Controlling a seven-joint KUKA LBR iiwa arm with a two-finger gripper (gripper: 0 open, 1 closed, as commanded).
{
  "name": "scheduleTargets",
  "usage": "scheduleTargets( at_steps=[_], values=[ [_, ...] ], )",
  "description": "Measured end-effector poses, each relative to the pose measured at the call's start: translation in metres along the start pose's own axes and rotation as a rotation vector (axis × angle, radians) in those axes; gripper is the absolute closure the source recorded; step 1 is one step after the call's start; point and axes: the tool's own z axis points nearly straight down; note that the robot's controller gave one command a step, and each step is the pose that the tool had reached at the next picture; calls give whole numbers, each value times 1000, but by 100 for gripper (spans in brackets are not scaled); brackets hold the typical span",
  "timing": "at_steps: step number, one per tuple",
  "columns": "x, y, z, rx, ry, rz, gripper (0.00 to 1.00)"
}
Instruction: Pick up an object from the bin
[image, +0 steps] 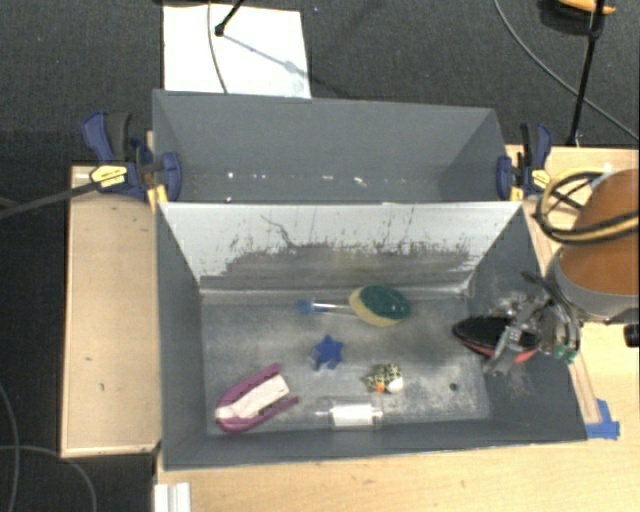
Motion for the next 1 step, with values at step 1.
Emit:
scheduleTargets(
  at_steps=[1],
  values=[
    [-1, 0, -29, 0, 3, -4, 100]
  ],
)
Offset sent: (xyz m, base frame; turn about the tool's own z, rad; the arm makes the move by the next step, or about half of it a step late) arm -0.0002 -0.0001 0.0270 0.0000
